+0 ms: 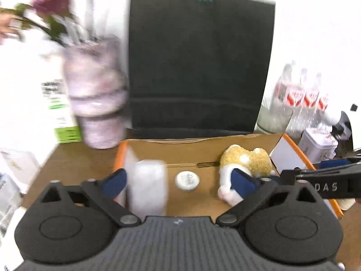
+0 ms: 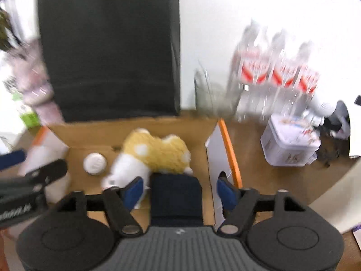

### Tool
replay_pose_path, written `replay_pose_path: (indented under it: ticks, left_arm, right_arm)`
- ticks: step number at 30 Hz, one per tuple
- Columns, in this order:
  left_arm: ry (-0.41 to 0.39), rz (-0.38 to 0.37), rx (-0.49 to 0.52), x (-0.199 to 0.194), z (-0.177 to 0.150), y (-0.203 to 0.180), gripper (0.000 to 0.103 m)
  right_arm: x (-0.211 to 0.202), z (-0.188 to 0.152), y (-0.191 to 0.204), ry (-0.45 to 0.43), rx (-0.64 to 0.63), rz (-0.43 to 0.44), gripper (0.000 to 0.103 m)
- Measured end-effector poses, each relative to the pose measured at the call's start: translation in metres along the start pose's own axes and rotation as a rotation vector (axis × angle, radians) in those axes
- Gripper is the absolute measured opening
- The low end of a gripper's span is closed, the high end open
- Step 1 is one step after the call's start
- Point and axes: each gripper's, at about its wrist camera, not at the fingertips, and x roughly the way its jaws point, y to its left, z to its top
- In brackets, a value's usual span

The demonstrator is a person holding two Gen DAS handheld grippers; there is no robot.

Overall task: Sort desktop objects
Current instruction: 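Move both open tools back over the table items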

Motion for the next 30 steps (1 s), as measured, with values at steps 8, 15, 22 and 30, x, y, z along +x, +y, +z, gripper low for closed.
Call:
replay_pose_path:
  ticks: [8,15,22,30]
  left_arm:
    - [-0.121,-0.055,0.014,-0.139,-0.092,0.012,0.103]
    - [-0.160,-0.035,0.039,-0.187,-0.208,0.006,0.103]
    - [-0.020,-0.161,0.057,-0.182,-0.245,-0.001,0.103]
    - [-0.005,-0.224,-0.006,-0.181,-0.244,-0.005,0.103]
  right_arm:
    - [-0.097,-0.103,0.008,-0.177,0.046,0.076,0.086]
    - [-0.134,-0.213,0.019,-0.167,0.045,0.084,0.087]
    - [-0.156,-0.287,0.015,-0.087,0.068,0.102,0.087]
    - [-0.155,-0.294,0.006,-0.099,0.055,0.029,0.087]
